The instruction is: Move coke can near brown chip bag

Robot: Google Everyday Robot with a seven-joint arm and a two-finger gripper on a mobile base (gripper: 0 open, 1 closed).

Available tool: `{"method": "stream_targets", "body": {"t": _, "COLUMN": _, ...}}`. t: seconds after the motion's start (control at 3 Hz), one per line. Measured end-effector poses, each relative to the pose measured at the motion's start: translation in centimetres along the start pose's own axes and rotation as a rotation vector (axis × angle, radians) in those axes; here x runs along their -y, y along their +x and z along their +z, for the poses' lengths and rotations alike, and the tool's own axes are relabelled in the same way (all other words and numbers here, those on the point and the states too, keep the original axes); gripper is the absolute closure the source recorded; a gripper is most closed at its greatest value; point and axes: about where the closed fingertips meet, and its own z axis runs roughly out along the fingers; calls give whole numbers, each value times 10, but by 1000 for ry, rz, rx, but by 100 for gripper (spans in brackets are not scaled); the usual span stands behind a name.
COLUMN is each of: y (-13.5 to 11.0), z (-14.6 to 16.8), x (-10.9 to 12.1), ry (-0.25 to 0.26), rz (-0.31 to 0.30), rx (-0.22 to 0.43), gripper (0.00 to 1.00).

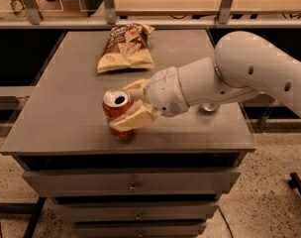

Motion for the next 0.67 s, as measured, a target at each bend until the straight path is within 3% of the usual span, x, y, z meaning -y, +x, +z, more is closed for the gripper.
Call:
{"method": "stream_targets", "body": {"t": 0.33, "y": 0, "z": 0, "x": 0, "ry": 0, "rz": -1, "rx": 0, "gripper": 100}}
{"method": "stream_targets", "body": {"t": 0.67, "y": -8, "z": -3, "x": 29, "ry": 23, "rz": -44, "rx": -27, "gripper": 100}}
